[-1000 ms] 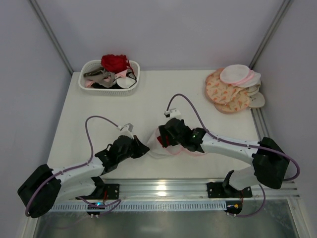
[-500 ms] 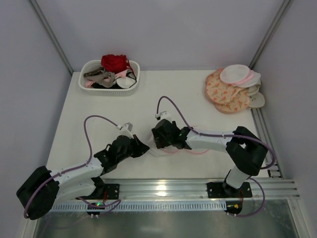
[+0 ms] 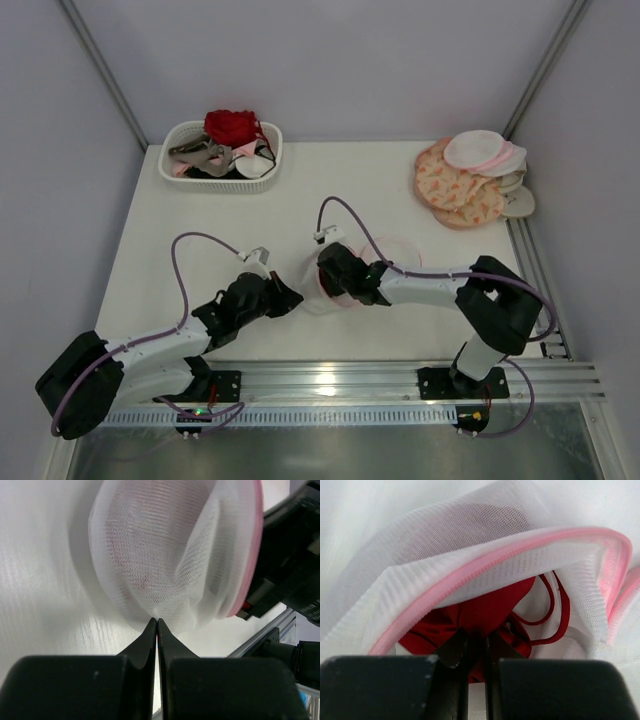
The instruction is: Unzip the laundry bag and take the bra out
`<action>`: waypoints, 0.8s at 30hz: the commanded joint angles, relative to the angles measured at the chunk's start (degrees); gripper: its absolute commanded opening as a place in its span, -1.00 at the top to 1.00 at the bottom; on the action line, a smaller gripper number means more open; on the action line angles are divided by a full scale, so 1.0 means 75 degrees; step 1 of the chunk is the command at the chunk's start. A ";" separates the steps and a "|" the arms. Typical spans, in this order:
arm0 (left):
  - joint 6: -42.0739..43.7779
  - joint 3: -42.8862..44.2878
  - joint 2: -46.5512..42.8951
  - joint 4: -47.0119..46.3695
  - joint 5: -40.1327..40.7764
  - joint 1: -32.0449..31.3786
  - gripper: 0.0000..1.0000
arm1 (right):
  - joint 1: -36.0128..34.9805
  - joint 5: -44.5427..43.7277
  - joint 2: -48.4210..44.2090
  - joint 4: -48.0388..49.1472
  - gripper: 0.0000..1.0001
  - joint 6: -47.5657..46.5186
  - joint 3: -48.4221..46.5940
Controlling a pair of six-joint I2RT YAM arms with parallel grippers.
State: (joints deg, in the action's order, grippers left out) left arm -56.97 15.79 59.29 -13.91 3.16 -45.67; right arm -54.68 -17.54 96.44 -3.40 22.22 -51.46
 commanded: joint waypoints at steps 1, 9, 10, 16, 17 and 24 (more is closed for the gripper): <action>-0.0009 -0.0031 -0.0042 -0.0360 0.0082 -0.0005 1.00 | -0.0011 0.0474 -0.1334 0.0359 0.93 -0.0115 0.0601; 0.0026 0.0004 0.0005 -0.0301 0.0258 -0.0016 1.00 | -0.0034 0.1517 -0.4302 -0.0271 0.92 -0.0279 0.1670; 0.0026 0.0015 0.0017 -0.0301 0.0282 -0.0005 1.00 | -0.0023 0.1716 -0.4560 -0.0389 0.92 -0.0325 0.1775; 0.0026 0.0121 0.0146 -0.0255 0.0329 -0.0016 1.00 | -0.0022 0.2794 -0.6318 -0.1536 0.93 -0.0431 0.1916; 0.0014 0.0133 0.0146 -0.0243 0.0340 -0.0005 1.00 | -0.0011 0.3283 -0.6483 -0.1771 0.92 -0.0628 0.1870; 0.0002 0.0238 0.0017 -0.0055 0.0481 -0.0005 1.00 | -0.0139 0.4517 -0.6590 -0.3050 0.93 -0.0117 0.1144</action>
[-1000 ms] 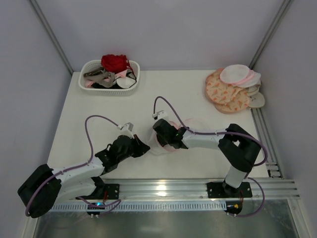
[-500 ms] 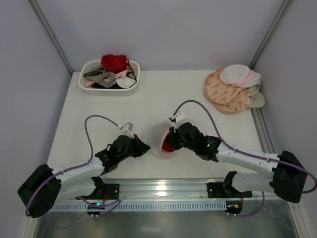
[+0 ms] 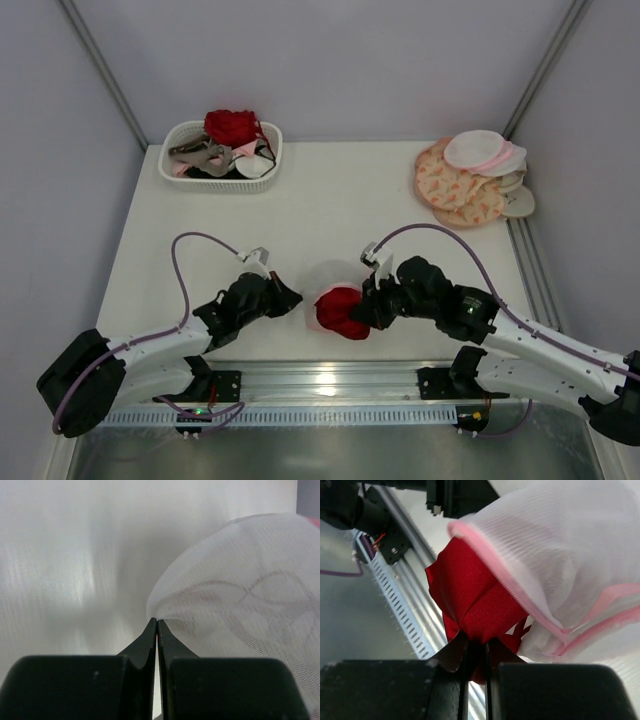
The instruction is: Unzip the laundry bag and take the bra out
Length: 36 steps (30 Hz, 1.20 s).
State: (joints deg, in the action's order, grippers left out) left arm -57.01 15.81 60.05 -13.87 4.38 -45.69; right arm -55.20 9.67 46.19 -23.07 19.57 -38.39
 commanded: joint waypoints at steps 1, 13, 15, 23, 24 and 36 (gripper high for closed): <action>0.0008 0.0247 -0.0120 -0.0061 0.0330 0.0010 1.00 | -0.0058 0.1145 0.0110 -0.0335 0.92 0.0284 -0.0658; -0.0050 0.0388 -0.0249 0.0032 0.0166 0.0010 1.00 | -0.0117 0.1890 -0.1331 0.1588 0.93 0.0344 -0.1043; -0.0086 0.0364 -0.0401 0.0103 0.0119 0.0010 1.00 | -0.0128 0.0765 -0.1110 0.1425 0.93 0.0239 -0.1569; 0.0218 0.0867 -0.1852 0.1517 0.0493 -0.0001 -0.71 | -0.0105 -0.1053 0.0800 0.1084 0.93 -0.0791 -0.3423; 0.0405 0.0984 -0.2307 0.1707 0.0598 0.0010 -0.91 | -0.0093 -0.1310 0.0918 0.1049 0.93 -0.0875 -0.3714; 0.2211 0.1290 -0.5533 0.1311 -0.0969 0.0010 -0.99 | 0.0118 -0.0072 0.1423 0.0744 0.93 -0.1098 -0.3858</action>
State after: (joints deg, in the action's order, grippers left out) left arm -45.21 24.27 20.82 -2.13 2.61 -45.67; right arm -54.33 5.02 58.00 -18.57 12.80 -66.76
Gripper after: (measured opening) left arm 0.993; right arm 0.108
